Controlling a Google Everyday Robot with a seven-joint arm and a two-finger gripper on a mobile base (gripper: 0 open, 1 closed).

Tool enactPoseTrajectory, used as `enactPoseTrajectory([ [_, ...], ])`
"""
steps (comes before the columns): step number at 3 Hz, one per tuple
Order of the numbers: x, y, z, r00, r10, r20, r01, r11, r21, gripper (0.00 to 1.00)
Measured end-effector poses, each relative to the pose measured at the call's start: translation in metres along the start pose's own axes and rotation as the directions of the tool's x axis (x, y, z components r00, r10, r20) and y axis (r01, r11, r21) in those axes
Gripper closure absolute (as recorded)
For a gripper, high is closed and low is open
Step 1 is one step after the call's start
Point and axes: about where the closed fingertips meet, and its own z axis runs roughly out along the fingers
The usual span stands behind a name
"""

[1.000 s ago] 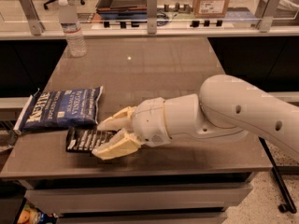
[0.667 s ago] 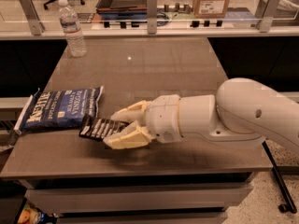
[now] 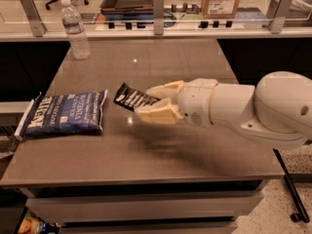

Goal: Move rxbar chocolate near water bottle

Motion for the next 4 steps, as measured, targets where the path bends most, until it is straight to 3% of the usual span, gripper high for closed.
enactPoseTrajectory([
  [1,-0.013,-0.049,-0.006,1.0,0.006,-0.021,-0.005,0.998,0.063,1.0],
  [2,-0.024,-0.101,0.014,0.995,0.022,-0.102,-0.012,0.9951,0.098,1.0],
  [4,-0.033,-0.103,0.02,0.994,0.001,-0.105,0.009,0.9956,0.093,1.0],
])
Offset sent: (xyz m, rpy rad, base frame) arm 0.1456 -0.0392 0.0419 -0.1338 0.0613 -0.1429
